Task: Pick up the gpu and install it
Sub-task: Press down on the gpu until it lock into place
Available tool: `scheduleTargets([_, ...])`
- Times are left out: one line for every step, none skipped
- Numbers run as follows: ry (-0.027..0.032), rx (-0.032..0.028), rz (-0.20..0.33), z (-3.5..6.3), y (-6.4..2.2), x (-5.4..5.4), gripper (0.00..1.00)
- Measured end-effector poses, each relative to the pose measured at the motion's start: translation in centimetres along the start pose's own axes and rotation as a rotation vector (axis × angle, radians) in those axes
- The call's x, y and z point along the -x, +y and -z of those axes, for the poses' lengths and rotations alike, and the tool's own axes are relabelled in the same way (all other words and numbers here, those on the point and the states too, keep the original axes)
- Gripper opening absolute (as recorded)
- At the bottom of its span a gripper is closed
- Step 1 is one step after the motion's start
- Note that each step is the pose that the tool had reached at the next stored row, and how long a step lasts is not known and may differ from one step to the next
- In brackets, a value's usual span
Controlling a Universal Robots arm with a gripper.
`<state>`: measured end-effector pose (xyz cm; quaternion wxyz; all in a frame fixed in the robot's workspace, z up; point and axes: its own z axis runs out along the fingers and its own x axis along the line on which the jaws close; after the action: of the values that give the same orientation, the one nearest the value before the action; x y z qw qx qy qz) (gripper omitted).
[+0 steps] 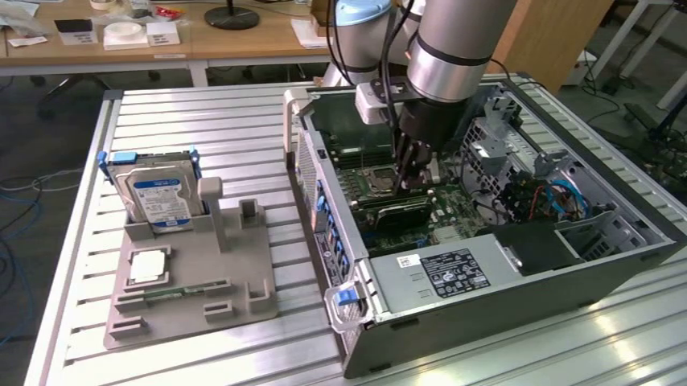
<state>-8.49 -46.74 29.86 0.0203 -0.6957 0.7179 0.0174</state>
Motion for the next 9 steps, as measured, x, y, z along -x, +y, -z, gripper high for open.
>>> scheduleTargets([-0.0001, -0.0002, 0.000, -0.01, 0.00, 0.00, 0.11])
scheduleTargets([-0.0001, -0.0002, 0.000, -0.01, 0.00, 0.00, 0.11])
scheduleTargets([-0.0001, -0.0002, 0.000, -0.01, 0.00, 0.00, 0.11])
scheduleTargets([-0.0001, -0.0001, 0.000, -0.01, 0.00, 0.00, 0.11])
scheduleTargets([-0.0001, -0.0002, 0.000, -0.02, 0.00, 0.00, 0.11])
scheduleTargets([-0.0004, -0.0002, 0.000, -0.06, 0.00, 0.00, 0.11])
scheduleTargets([-0.0005, -0.0003, 0.000, -0.10, 0.00, 0.00, 0.11])
scheduleTargets([-0.0003, -0.0002, 0.000, -0.14, 0.00, 0.00, 0.11])
scheduleTargets([-0.0001, -0.0002, 0.000, -0.18, 0.00, -0.01, 0.11])
